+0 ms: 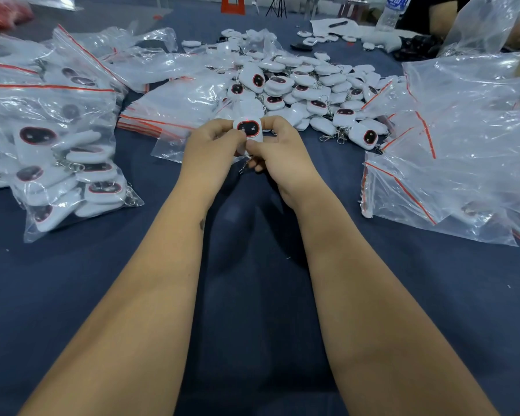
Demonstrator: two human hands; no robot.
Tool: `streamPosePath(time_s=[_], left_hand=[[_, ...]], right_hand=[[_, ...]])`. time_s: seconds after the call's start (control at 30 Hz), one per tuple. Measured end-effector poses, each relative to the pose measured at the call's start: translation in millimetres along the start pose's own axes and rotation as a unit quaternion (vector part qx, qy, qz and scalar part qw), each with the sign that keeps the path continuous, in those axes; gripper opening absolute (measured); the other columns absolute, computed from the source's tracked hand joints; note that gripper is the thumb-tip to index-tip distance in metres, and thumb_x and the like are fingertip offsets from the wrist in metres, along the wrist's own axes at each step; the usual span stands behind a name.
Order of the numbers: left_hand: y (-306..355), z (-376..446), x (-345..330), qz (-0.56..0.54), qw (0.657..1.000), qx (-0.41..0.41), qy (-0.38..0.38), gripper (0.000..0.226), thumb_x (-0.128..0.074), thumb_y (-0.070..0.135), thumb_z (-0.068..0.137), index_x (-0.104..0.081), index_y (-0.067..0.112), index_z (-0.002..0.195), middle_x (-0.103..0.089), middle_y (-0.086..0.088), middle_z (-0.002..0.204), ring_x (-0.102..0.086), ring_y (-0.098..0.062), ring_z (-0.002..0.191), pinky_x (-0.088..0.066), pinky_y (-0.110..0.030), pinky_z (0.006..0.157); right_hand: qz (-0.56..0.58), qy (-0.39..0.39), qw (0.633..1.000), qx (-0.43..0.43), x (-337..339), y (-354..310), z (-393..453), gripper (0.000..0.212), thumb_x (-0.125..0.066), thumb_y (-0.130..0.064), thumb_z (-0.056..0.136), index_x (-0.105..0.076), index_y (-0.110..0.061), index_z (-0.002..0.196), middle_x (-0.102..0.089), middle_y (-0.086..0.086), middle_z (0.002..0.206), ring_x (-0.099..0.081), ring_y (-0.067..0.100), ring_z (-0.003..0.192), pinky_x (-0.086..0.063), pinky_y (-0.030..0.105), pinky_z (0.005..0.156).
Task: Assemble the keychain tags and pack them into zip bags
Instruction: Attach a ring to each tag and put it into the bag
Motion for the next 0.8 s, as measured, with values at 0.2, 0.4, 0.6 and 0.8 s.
streamPosePath(time_s=[0.2, 0.4, 0.6, 0.8], left_hand=[[-2.4, 3.0, -0.4, -0.002, 1.0, 0.0, 0.008, 0.013, -0.06, 0.015, 0.092, -0.072, 0.017, 0.096, -0.066, 0.01, 0.074, -0.059, 0.006, 0.064, -0.048, -0.009, 0.063], [-2.1, 3.5, 0.7, 0.006, 1.0, 0.011, 0.008, 0.015, -0.059, 0.018, 0.091, -0.073, 0.015, 0.097, -0.069, 0.0, 0.086, -0.061, -0.009, 0.078, -0.05, -0.019, 0.067], [-0.8, 1.8, 0.1, 0.008, 1.0, 0.007, 0.008, 0.016, -0.058, 0.016, 0.091, -0.071, 0.021, 0.084, -0.065, 0.002, 0.077, -0.055, -0.009, 0.07, -0.045, -0.014, 0.06], [0.0, 0.0, 1.1, 0.008, 1.0, 0.003, -0.005, 0.017, -0.06, 0.017, 0.091, -0.073, 0.018, 0.08, -0.065, 0.006, 0.069, -0.055, -0.006, 0.067, -0.044, -0.016, 0.063]], right_hand=[[-0.002, 0.0, 1.0, 0.007, -2.5, -0.1, -0.3, 0.022, -0.059, -0.001, 0.088, -0.052, -0.019, 0.1, -0.066, -0.008, 0.064, -0.057, 0.007, 0.057, -0.046, 0.018, 0.056], [-0.006, 0.01, 1.0, 0.007, -4.1, -2.6, 0.9, 0.009, -0.053, -0.011, 0.094, -0.056, -0.019, 0.09, -0.061, 0.003, 0.087, -0.058, 0.014, 0.077, -0.049, 0.023, 0.064], [-0.022, 0.026, 0.999, 0.013, -3.1, 1.9, 3.0, 0.008, -0.054, -0.015, 0.095, -0.059, -0.018, 0.09, -0.06, 0.003, 0.091, -0.058, 0.011, 0.08, -0.053, 0.021, 0.066], [-0.023, 0.036, 0.999, 0.012, -3.3, 4.3, 4.3, 0.007, -0.056, -0.017, 0.094, -0.061, -0.013, 0.094, -0.063, 0.002, 0.087, -0.059, 0.01, 0.077, -0.052, 0.021, 0.064]])
Point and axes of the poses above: each hand's wrist, its own z-axis towards the middle knuckle, its own x-axis out of the back of the hand, y = z × x, the point moved 1 cm from there along z, towards the middle knuckle
